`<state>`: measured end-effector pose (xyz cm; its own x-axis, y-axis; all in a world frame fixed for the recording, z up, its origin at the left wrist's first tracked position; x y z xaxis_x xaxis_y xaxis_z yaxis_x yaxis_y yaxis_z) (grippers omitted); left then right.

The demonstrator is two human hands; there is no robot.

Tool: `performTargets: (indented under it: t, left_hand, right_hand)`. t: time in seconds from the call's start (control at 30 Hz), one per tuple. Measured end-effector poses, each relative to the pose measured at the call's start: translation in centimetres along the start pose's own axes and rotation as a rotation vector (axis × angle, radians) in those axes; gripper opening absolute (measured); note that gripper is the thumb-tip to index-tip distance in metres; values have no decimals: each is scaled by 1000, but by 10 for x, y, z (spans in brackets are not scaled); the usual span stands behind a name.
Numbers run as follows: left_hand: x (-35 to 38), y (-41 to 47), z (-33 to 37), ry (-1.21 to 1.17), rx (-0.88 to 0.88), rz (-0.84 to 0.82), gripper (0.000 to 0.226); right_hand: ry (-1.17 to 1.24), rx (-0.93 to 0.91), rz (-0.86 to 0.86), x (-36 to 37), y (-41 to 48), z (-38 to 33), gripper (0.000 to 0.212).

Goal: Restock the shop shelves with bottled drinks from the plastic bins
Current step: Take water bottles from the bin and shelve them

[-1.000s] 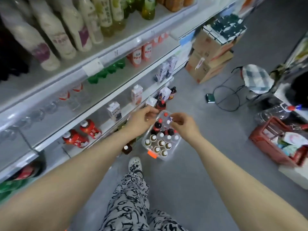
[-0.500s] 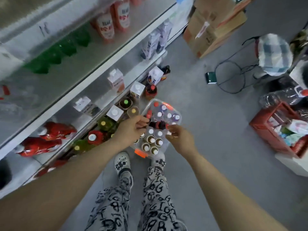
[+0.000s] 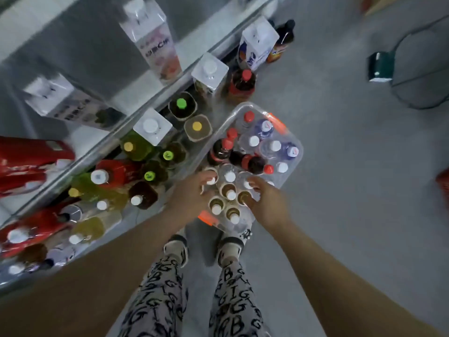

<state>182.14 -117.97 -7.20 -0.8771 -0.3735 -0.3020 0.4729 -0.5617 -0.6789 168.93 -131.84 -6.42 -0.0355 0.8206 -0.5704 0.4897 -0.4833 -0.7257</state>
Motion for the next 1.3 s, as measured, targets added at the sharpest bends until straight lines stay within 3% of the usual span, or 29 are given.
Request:
performTargets:
  t: [0.4,0.63,0.87,1.03,1.17,1.3]
  left_hand:
    - [51,105,-71,216,45,-11,50]
    - [60,108,-89,191,74,-39,53]
    - [52,82,-87,167,55,-79,41]
    - [40,68,-88,192,101,-76,46]
    - [35,75,-100,168,134,-27,48]
    - [44,91,-110,193,213,-18,48]
  right_hand:
    - [-322,-305,22,101,127,7,67]
    - [-295,-512,265,100,119,0,52]
    - [-351,-331,317,70,105,-16,18]
    - [-429,-319,175,98,109,-31,59]
    - [-430,-259,195,125,117,-16,57]
    - [-244,-270,432,115,106,8,48]
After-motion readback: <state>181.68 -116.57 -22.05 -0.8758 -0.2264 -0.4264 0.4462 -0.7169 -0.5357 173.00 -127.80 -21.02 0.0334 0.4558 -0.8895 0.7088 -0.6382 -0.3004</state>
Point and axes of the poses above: each hand's wrist, its own y-axis towards the middle knuckle, its own x-axis out of the palm, z = x × y, the point moved 10 cm from there along y, towards the middle knuckle, and after that the axes turned 3 degrees about -y, right-handed, at the moved point
